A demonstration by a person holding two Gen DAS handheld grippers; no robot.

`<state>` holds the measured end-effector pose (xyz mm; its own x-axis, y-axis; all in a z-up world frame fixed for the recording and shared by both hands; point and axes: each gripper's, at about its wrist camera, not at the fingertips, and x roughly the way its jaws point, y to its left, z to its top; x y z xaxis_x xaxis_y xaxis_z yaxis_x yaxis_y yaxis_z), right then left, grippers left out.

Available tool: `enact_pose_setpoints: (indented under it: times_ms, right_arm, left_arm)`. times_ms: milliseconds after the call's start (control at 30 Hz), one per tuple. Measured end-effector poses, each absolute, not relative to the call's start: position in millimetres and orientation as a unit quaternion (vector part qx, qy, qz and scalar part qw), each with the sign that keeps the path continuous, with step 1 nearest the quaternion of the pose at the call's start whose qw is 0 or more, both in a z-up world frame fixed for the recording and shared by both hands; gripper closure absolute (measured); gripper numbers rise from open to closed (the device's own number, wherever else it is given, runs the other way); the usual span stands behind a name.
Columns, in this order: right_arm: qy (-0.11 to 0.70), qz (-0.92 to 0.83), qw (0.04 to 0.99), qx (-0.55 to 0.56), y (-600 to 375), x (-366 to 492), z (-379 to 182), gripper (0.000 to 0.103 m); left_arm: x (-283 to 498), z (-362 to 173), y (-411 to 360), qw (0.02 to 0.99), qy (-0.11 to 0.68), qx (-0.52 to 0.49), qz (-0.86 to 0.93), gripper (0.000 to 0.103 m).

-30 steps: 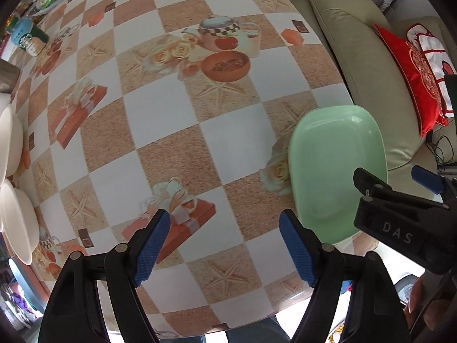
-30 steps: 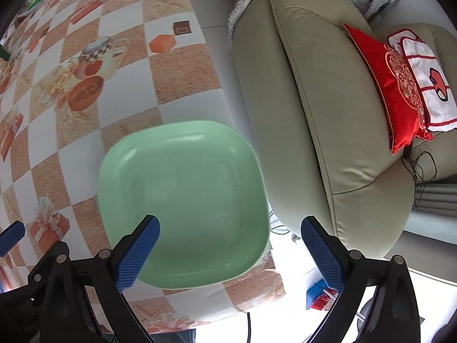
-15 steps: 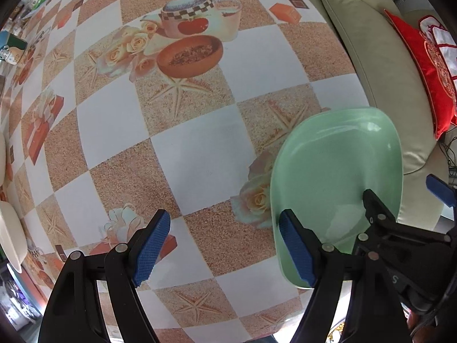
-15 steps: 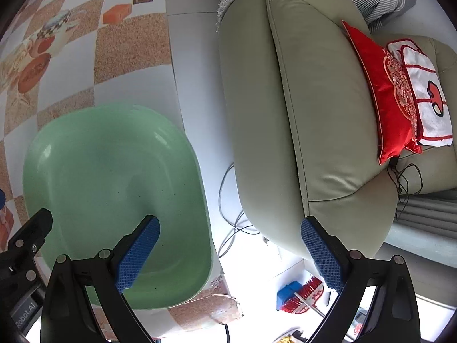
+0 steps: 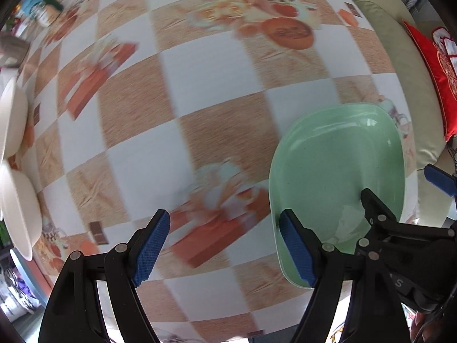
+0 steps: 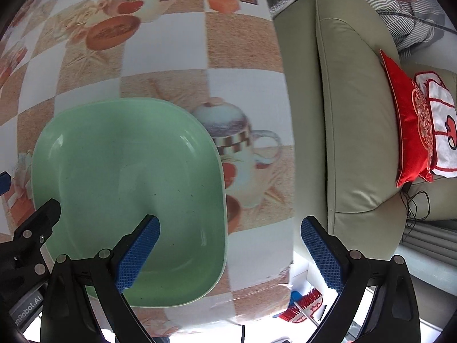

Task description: Organize plates and bowls

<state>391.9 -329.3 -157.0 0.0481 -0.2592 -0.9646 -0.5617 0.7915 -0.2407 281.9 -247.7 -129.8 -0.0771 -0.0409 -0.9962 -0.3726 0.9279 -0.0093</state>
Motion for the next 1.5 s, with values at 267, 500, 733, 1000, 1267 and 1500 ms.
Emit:
enact_pose_setpoints:
  times_ms: [267,500,733,1000,1267,1500]
  right_arm:
    - [0.679,0.165,0.643,-0.313,-268,343,-159,0.003]
    - [0.69,0.198,0.631,-0.294,-227,306,-161,0.003]
    - [0.711,0.225,0.608,-0.274,-205,283,-167,0.003]
    - [0.722,0.245,0.583,-0.281,-163,241,-171,0.003]
    - [0.723,0.275,0.562,-0.293,-119,204,-174,0.002]
    - [0.726,0.279,0.555,-0.294,-117,196,-178,0.001]
  left_arm:
    - [215,-128,-186,0.651,0.719,-0.173,0.167,0.021]
    - [184,-128,-164,0.647,0.714,-0.19,0.192,0.021]
    - [92,-127,-115,0.643,0.709,-0.204,0.204,0.021]
    - [14,-121,-91,0.633,0.706,-0.209,0.238,0.021]
    - [-41,-110,-46,0.628,0.702,-0.213,0.259,0.021]
    - [-30,-119,-64,0.636,0.703,-0.204,0.245,0.021]
